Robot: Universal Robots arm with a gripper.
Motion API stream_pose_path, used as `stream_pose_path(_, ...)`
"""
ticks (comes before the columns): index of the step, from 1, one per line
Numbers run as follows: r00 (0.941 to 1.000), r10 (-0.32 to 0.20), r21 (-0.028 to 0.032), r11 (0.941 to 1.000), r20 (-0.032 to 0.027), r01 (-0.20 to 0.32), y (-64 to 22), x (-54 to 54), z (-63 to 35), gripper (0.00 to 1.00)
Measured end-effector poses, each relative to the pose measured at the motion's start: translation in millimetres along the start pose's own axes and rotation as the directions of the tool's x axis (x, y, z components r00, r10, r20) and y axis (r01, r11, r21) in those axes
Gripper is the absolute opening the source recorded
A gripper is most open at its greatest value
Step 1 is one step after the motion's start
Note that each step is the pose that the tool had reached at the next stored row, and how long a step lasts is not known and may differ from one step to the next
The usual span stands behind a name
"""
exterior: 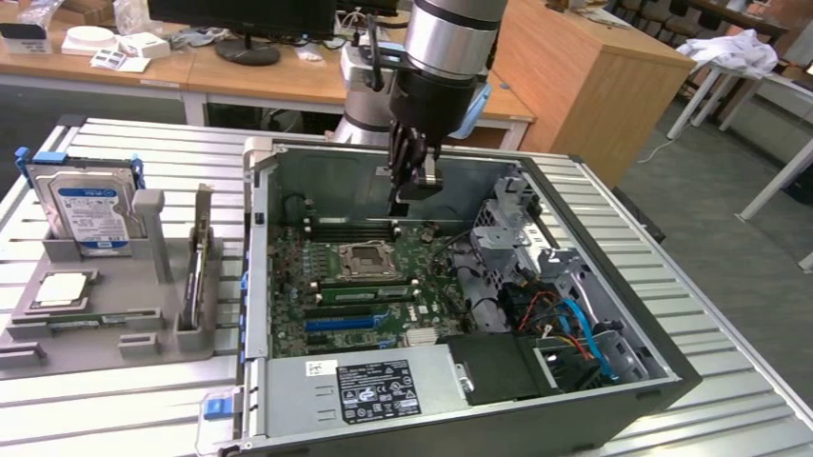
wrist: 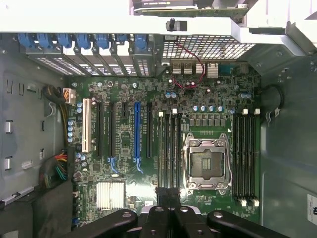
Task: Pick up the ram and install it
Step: 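Press down the ram until it locks into place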
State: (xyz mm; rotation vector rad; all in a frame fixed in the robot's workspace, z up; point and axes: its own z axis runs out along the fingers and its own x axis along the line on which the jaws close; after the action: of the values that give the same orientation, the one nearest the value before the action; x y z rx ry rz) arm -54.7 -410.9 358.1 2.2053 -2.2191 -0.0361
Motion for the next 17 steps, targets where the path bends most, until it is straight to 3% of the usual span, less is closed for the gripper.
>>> stream_pose_path(10,1.0000,0.002,0.0001,1.0000,0.0000,-0.002,0.0,0.0,0.0,0.11)
stream_pose_path(17,0.9973,0.073,0.0005,0.9974,0.0019,-0.073,0.0,0.0,0.1,0.11)
